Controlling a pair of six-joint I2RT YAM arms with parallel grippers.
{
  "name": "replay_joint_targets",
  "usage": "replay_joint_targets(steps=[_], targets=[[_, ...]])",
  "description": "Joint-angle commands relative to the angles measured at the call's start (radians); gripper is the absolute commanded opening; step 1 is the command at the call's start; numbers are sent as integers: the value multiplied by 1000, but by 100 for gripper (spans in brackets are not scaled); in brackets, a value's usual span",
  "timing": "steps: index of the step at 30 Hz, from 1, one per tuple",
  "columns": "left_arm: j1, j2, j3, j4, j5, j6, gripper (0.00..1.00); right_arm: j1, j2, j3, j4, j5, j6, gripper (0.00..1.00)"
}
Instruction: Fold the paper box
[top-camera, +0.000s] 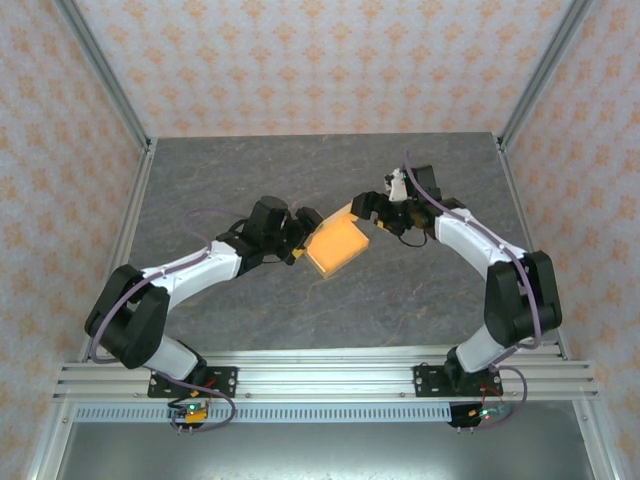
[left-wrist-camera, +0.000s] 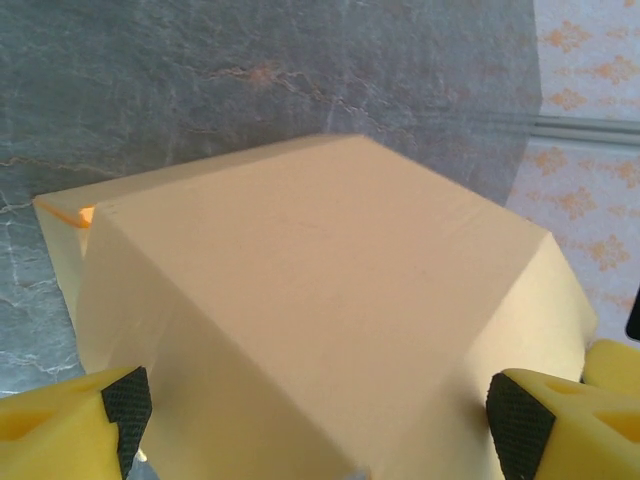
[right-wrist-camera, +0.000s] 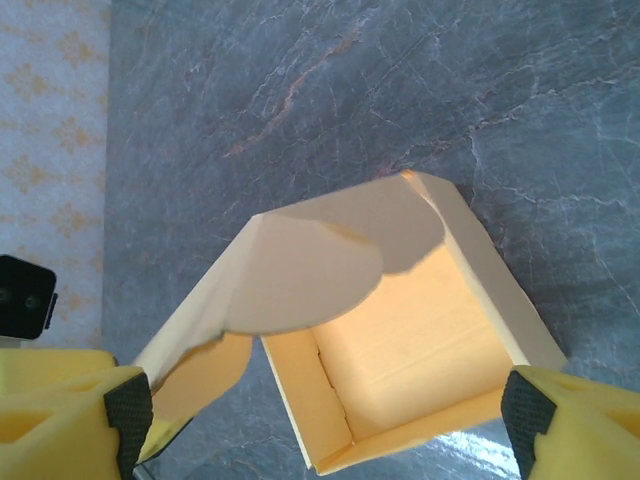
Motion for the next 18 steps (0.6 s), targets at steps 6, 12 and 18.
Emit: replay_joint_targets(steps=[6,12,18], targets=[[-7,55,21,63,-15,-76,89,6,80,96,34,-95,-26,92],[-8,48,22,37,-36,-62,90,-17,60,121,37,-45,0,95],[-7,48,27,23,-42,-54,90,-26,185,245,-29,-54,-12,95]])
